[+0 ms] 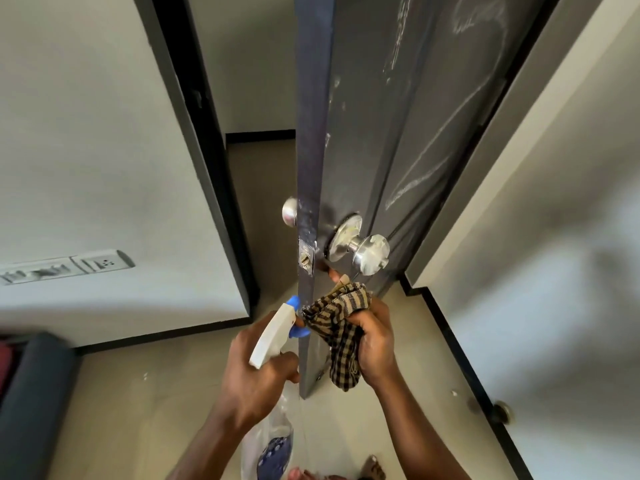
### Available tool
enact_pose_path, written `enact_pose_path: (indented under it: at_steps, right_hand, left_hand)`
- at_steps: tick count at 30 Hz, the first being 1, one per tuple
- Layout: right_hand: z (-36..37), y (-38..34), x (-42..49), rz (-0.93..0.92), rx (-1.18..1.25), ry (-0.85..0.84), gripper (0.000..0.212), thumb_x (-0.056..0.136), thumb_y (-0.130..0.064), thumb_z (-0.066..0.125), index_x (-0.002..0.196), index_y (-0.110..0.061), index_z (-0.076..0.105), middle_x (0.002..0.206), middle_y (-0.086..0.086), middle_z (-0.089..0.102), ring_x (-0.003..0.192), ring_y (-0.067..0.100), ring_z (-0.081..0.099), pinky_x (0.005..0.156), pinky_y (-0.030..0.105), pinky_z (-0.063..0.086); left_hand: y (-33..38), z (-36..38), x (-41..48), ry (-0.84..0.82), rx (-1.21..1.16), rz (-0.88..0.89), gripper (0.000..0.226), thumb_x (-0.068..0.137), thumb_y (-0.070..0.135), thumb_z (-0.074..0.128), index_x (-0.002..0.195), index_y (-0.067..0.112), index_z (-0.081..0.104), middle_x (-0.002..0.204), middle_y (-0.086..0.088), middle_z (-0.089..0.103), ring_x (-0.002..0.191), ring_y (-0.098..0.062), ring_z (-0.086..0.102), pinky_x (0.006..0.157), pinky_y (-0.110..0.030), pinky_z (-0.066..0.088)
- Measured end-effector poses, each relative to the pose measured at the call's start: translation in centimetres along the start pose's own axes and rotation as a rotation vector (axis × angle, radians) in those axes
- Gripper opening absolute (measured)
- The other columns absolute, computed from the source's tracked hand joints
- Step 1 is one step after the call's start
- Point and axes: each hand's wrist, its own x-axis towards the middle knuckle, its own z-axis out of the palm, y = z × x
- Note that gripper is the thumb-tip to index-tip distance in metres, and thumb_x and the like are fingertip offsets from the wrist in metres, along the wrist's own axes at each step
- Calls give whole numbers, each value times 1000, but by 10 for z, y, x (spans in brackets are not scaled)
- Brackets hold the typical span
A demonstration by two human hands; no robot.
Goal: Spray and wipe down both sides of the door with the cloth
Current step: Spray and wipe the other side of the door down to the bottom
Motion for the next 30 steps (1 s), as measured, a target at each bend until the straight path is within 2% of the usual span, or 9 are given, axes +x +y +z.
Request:
enact_pose_path:
  at_steps: [2, 6, 9, 13, 15, 19, 23, 27, 30]
  right_hand:
    - [5, 4, 9, 21, -35, -17, 25, 75, -16, 52, 80, -22, 76, 79, -4, 68, 80, 13, 63, 75, 25, 50]
    - [17, 10, 29, 35, -20, -77, 42, 80, -2, 42, 71, -28, 74, 70, -9, 66, 72, 7, 63, 69, 20, 50]
    - [26, 12, 41, 54, 16, -87, 42, 78, -2, 42, 71, -27, 75, 70, -9, 66, 71, 6, 62, 68, 19, 50]
    - [37, 21, 54, 119, -32, -41, 25, 73, -8, 46, 71, -16, 69, 70, -6, 65, 72, 8, 60, 70, 22, 48]
    - [44, 20, 59, 133, -56, -36, 19, 70, -11, 47, 73, -12, 66, 67, -10, 65, 71, 3, 60, 69, 18, 47]
    - [56, 18, 71, 136, -76, -75, 24, 68, -11, 46, 84, -15, 63, 70, -19, 69, 74, -5, 63, 68, 9, 46]
    - [67, 20, 84, 180, -68, -110, 25, 69, -9, 46, 87, -10, 65, 75, -13, 71, 76, -1, 65, 69, 13, 49]
    - [81, 15, 93, 244, -1, -147, 36, 87, 13, 40, 98, -7, 68, 94, -4, 73, 76, -1, 67, 68, 14, 50]
    - [91, 14, 103, 306, 14, -130, 32, 84, 6, 46, 95, -9, 72, 80, -1, 72, 75, 7, 69, 69, 23, 55]
  left_hand:
    - [0, -2, 3, 23, -15, -10, 46, 69, -12, 62, 92, 28, 61, 73, 18, 67, 57, -5, 61, 45, -12, 44]
    - [2, -9, 12, 84, -39, -23, 46, 56, 6, 58, 98, 25, 66, 83, -7, 65, 53, -11, 60, 45, -13, 45]
    - [-1, -16, 16, 146, -68, -72, 54, 51, 12, 55, 102, 27, 62, 87, -14, 60, 52, -10, 60, 44, -12, 43]
    - [-8, -27, 20, 183, -51, -57, 52, 49, 11, 56, 96, 25, 70, 84, -5, 67, 48, -14, 57, 44, -14, 42]
    - [-11, -35, 21, 174, -32, -42, 56, 50, 11, 55, 105, 15, 69, 91, -8, 69, 47, -15, 55, 46, -15, 43]
    - [-13, -46, 22, 189, -45, -27, 57, 53, 7, 51, 106, 17, 70, 97, -2, 73, 46, -13, 50, 47, -16, 42]
    - [-17, -50, 25, 166, -54, -61, 46, 54, 7, 53, 95, 13, 72, 99, -1, 72, 47, -18, 50, 48, -19, 43]
    - [-15, -50, 26, 164, -68, -82, 39, 57, 7, 58, 92, 16, 72, 89, -3, 70, 48, -22, 51, 49, -20, 44]
    - [-13, -48, 28, 168, -50, -71, 28, 65, 3, 73, 92, 13, 69, 87, -8, 66, 48, -18, 52, 48, -18, 44]
